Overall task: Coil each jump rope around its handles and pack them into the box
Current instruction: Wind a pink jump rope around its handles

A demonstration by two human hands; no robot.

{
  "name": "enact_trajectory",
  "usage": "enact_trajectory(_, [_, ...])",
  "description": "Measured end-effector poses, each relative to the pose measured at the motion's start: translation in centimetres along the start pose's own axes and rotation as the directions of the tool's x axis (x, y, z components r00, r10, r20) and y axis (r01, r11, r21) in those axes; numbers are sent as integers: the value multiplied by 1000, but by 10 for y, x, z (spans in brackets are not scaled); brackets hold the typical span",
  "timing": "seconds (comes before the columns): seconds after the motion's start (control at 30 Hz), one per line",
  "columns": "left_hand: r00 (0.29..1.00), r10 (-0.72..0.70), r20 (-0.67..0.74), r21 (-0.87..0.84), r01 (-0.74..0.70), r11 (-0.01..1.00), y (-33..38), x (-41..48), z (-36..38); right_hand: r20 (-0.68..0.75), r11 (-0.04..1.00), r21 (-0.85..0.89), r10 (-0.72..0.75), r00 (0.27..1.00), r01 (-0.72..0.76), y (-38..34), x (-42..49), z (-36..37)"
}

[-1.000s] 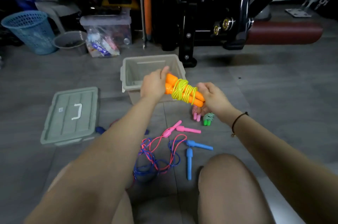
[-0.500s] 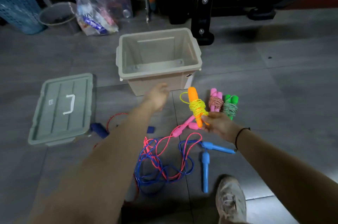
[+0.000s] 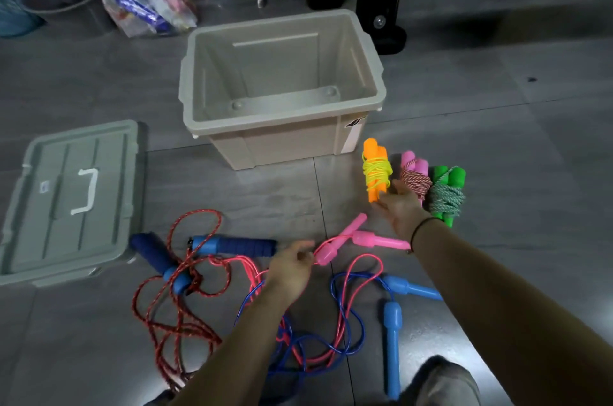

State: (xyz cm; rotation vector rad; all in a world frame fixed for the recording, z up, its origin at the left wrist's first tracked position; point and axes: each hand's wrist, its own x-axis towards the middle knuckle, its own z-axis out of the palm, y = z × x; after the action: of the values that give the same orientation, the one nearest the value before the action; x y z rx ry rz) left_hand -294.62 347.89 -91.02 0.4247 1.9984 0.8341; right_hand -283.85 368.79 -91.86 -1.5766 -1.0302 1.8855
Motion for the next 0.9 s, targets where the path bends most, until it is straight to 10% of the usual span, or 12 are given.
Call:
enact_trajectory(0.13, [991, 96, 97, 187, -113, 976, 3, 3, 11, -145, 758, -651, -178, 973, 42, 15, -8, -20])
enact_trajectory(0.23, [967, 101, 233, 326, -175, 929, 3, 0, 20, 198, 348, -892, -270, 942, 287, 32, -34, -25])
enact_trajectory(0.43, [953, 74, 294, 517, -224, 826, -7, -6, 34, 272, -64, -961, -83, 959, 267, 64, -45, -33])
enact_trajectory(0.7, [960, 237, 149, 508, -280, 814, -10, 0, 28, 409, 172, -874, -243, 880, 454, 49, -38, -17])
enact_trajectory(0.9, [971, 141, 195, 583, -230, 779, -2, 7, 35, 721, -396, -643, -23, 693, 655, 19, -43, -1])
